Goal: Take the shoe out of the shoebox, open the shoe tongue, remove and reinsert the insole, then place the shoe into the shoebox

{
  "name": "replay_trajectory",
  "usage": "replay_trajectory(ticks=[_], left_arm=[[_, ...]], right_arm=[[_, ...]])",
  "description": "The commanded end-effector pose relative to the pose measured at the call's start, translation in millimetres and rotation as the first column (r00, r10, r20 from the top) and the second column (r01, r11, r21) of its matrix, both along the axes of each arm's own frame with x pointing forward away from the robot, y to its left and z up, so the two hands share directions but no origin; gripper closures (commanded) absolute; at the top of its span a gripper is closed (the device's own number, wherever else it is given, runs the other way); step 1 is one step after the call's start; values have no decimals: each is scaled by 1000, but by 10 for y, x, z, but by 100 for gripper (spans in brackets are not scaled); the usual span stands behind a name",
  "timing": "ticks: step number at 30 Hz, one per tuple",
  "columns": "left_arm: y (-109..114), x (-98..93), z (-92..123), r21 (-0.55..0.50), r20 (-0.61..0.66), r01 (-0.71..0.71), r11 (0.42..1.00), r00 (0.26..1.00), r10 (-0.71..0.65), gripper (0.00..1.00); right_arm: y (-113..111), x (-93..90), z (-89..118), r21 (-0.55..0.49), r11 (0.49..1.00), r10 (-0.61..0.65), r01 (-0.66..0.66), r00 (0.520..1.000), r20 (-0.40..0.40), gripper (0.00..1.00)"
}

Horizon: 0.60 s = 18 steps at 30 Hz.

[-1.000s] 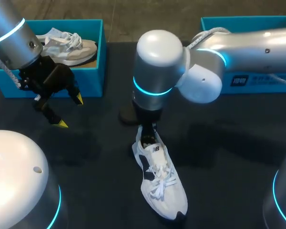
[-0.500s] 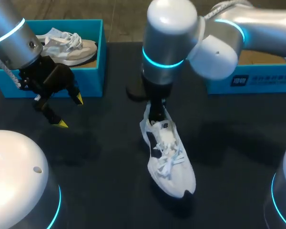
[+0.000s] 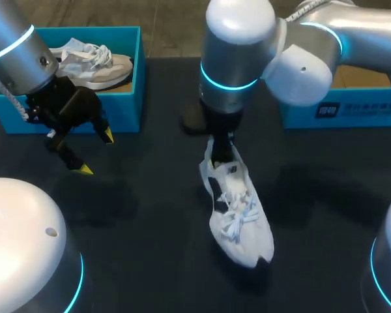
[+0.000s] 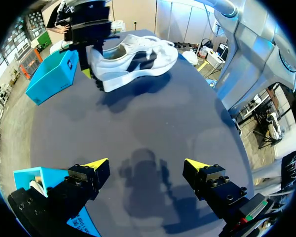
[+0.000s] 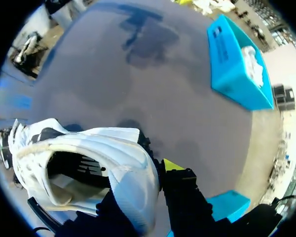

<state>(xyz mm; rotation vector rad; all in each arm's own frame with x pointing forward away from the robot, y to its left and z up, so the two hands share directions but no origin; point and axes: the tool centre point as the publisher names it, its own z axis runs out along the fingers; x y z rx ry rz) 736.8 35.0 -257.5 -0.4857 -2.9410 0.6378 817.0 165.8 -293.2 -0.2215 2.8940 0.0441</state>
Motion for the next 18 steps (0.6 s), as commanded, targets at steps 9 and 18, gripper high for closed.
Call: replay_trajectory(ticks=[9,18], left_arm=[[4,-8,5,2,1,0,1000,1000,0,0],[4,-8,5,2,1,0,1000,1000,0,0]], right_arm=[[-754,1073,687,-108,994,-7,18,995,97,100],[-943,1319,889,-151,987,-41,59,992,121,100]])
